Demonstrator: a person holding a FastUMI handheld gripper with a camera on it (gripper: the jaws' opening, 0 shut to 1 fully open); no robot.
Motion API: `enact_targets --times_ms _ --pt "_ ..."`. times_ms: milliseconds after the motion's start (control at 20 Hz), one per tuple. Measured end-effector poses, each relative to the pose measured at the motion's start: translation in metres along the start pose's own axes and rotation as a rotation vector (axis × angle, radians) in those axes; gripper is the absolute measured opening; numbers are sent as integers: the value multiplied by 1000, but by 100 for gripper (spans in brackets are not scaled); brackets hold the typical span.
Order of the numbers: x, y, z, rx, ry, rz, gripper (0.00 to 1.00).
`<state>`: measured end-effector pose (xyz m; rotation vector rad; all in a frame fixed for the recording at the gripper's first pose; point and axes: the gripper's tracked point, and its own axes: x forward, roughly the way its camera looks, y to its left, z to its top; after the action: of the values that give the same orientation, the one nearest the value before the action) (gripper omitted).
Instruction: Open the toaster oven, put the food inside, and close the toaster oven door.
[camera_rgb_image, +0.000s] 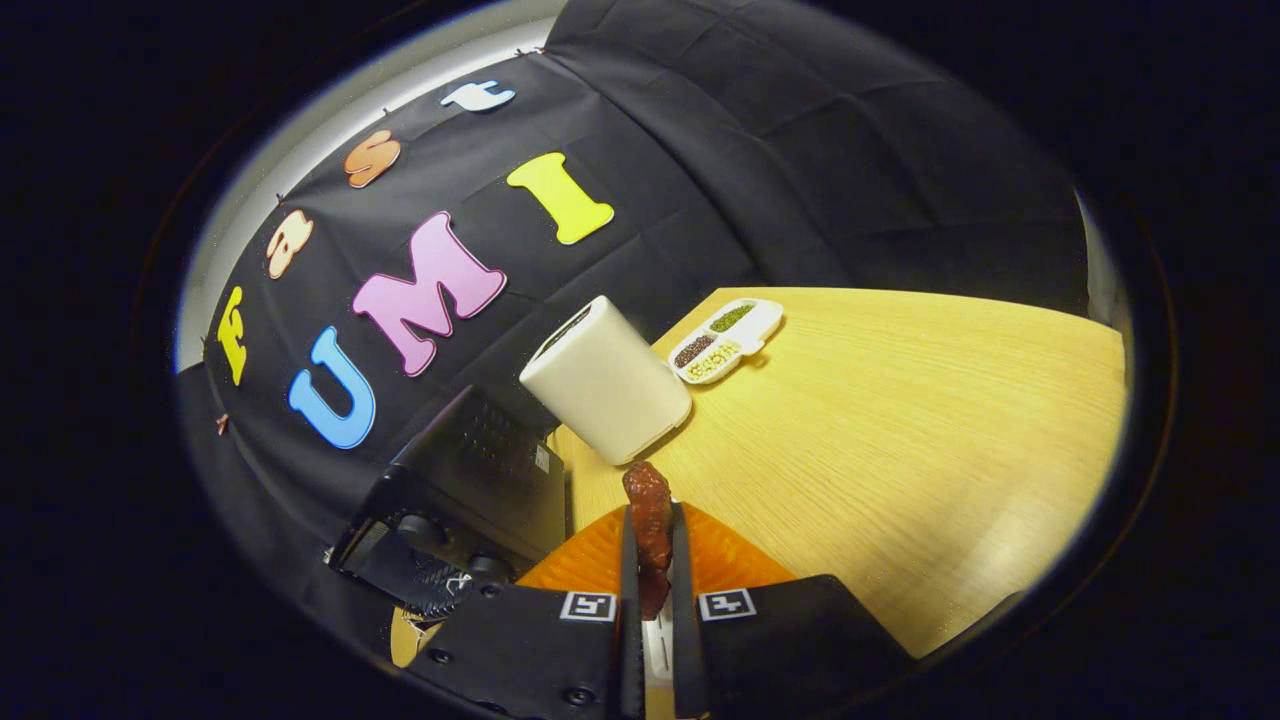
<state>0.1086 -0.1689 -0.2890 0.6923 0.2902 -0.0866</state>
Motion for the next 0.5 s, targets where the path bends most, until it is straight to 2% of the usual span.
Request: enact_targets --times_ms 250,500 --pt "-7 21 14 42 -37 15 15" --pt "-43 59 38 47 -112 13 15"
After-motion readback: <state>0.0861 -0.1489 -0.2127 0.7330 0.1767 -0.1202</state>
